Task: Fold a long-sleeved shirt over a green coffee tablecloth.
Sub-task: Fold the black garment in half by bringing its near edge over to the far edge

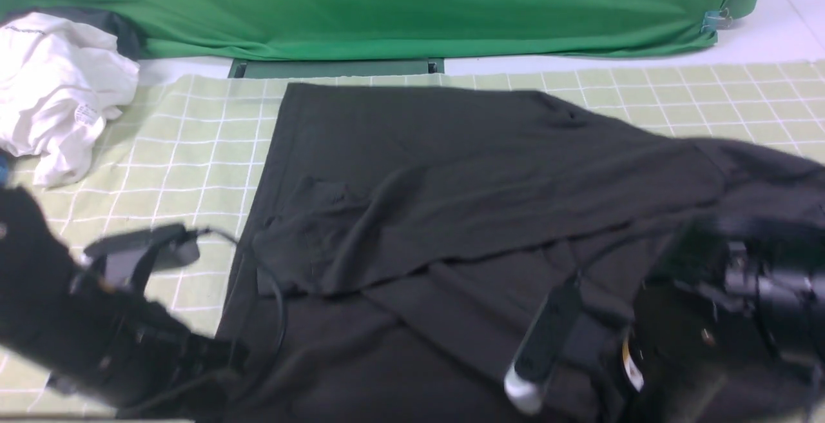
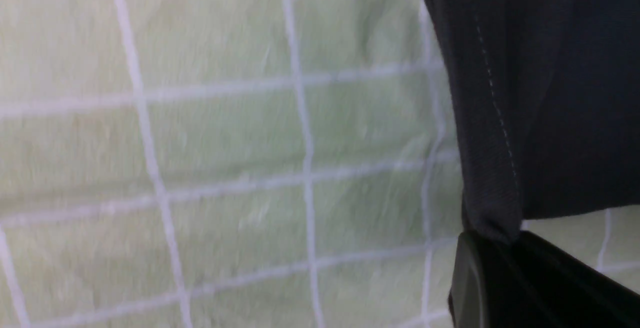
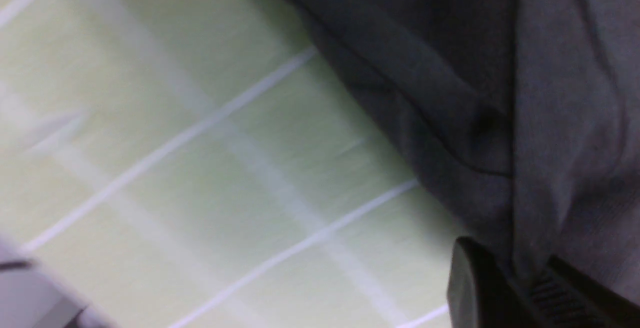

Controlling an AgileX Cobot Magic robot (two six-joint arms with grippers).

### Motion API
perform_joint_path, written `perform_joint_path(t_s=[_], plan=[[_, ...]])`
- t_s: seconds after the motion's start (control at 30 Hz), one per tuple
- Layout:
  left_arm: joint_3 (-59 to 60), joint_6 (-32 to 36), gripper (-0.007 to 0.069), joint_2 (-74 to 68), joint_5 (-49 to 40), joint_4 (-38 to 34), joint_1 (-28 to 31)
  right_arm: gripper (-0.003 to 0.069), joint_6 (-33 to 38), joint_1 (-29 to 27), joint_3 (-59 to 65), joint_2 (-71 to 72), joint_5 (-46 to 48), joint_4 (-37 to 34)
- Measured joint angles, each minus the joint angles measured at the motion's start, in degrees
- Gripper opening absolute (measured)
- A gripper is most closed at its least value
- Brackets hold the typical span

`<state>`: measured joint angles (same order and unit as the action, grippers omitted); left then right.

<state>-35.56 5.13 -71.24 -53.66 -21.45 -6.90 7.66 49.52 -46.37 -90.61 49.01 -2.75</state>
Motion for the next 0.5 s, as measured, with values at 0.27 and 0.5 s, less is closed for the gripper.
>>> perform_joint_path(t_s=[0.27, 0.5], plan=[[5.6, -0.7, 0.002, 10.4, -4.7, -1.2, 0.0, 0.0036, -4.6, 4.3, 4.1, 7.7, 4.9, -0.7], [2.7, -4.4, 0.002, 13.1, -3.3, -1.9, 0.0, 0.0034, -5.5, 1.5, 1.2, 10.7, 6.6, 4.8]])
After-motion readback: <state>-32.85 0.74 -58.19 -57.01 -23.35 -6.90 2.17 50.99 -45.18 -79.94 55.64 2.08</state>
